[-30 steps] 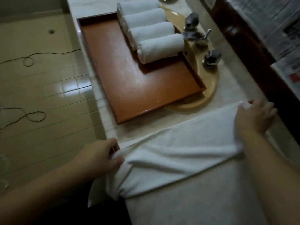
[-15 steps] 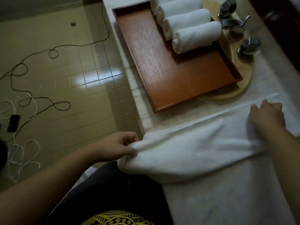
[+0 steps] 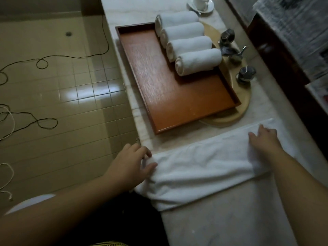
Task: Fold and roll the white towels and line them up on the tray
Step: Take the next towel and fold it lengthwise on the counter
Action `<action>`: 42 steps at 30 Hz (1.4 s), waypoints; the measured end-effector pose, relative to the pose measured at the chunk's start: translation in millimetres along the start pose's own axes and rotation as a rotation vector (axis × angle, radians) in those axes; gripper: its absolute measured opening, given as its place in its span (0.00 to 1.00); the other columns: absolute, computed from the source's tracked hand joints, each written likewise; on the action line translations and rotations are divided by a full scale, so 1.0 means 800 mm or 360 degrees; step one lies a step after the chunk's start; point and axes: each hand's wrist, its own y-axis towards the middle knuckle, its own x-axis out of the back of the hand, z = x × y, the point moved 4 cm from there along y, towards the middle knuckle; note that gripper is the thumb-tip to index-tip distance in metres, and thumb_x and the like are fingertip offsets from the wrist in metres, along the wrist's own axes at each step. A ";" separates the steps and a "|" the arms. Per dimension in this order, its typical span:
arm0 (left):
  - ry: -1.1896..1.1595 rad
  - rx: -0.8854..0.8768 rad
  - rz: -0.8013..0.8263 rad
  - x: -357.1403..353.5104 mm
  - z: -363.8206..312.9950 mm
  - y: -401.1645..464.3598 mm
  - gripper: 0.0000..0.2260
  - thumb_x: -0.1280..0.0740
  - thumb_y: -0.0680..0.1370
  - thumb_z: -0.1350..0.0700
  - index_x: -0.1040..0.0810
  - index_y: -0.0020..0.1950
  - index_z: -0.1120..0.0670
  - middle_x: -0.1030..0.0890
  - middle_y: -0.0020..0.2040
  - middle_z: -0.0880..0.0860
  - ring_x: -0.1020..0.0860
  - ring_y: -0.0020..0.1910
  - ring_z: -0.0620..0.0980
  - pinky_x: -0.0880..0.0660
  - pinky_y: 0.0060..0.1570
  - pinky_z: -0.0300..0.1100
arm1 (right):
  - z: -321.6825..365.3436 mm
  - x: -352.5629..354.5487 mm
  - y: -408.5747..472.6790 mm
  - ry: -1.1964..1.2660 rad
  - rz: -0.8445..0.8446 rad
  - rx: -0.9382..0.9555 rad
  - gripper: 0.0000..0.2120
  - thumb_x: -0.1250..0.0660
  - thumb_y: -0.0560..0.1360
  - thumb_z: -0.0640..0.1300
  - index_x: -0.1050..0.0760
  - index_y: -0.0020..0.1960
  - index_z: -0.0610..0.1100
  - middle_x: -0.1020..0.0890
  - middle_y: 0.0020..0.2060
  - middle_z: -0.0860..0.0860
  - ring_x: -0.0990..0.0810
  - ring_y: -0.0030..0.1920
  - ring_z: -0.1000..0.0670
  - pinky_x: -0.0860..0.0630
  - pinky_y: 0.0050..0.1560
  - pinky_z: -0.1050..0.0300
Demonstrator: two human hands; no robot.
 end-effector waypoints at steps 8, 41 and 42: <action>0.0385 -0.0352 -0.0274 -0.021 -0.088 0.026 0.19 0.40 0.81 0.40 0.18 0.59 0.51 0.20 0.55 0.54 0.23 0.51 0.57 0.24 0.46 0.51 | -0.001 -0.018 -0.013 0.0098 -0.0255 0.0155 0.29 0.48 0.87 0.54 0.48 0.84 0.43 0.47 0.84 0.44 0.49 0.83 0.41 0.47 0.81 0.43; 0.0465 -0.0411 0.0192 -0.088 -0.132 0.007 0.58 0.39 0.70 0.19 0.44 0.84 0.62 0.45 0.85 0.60 0.44 0.84 0.57 0.44 0.77 0.57 | -0.004 -0.032 -0.045 -0.0014 -0.0403 0.0234 0.44 0.56 0.79 0.72 0.62 0.84 0.46 0.64 0.83 0.44 0.63 0.82 0.39 0.55 0.79 0.30; 0.0465 -0.0406 0.0203 -0.089 -0.132 0.008 0.58 0.39 0.70 0.19 0.44 0.84 0.62 0.45 0.85 0.60 0.45 0.84 0.56 0.44 0.77 0.57 | 0.018 -0.053 -0.076 -0.0034 -0.0302 0.0304 0.47 0.56 0.77 0.76 0.66 0.84 0.48 0.67 0.82 0.44 0.66 0.81 0.37 0.56 0.77 0.29</action>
